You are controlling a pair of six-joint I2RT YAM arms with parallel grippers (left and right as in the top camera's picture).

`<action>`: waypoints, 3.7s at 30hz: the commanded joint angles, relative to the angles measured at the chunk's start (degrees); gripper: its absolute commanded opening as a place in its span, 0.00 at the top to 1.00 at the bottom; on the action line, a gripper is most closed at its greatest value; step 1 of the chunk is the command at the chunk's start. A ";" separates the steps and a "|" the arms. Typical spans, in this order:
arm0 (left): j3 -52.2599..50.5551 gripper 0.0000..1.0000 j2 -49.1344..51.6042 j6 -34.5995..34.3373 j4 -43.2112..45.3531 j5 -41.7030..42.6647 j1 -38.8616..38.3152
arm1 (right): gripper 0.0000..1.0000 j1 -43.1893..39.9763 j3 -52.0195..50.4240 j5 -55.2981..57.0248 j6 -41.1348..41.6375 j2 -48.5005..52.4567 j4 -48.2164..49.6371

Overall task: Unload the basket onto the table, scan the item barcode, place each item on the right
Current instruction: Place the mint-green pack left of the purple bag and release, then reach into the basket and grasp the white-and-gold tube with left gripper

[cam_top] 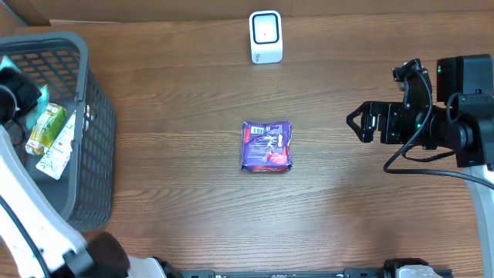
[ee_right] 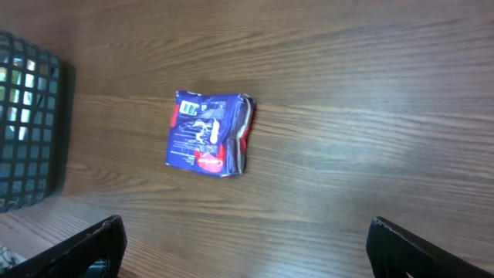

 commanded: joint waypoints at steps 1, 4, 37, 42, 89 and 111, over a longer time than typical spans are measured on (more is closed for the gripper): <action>1.49 0.96 -4.55 10.27 -1.22 9.62 -7.65 | 0.00 0.22 1.20 -1.16 0.22 -0.15 0.57; 1.25 0.96 -5.18 13.00 -4.35 8.70 -17.64 | 0.00 0.22 1.20 -1.14 0.20 -0.15 0.52; -34.10 0.03 15.91 0.46 13.49 -10.60 -53.94 | 0.00 0.22 1.20 -1.09 0.15 -0.15 0.90; -13.09 0.02 15.85 0.48 2.16 -12.07 -52.83 | 0.00 0.22 1.20 -1.09 0.15 -0.15 1.60; -30.86 0.07 15.63 16.46 36.20 -7.10 1.31 | 0.00 0.22 1.09 2.54 -0.04 2.97 -0.17; -42.84 0.22 21.44 20.22 49.64 -7.98 1.57 | 0.00 0.22 1.09 2.03 0.22 4.63 -0.17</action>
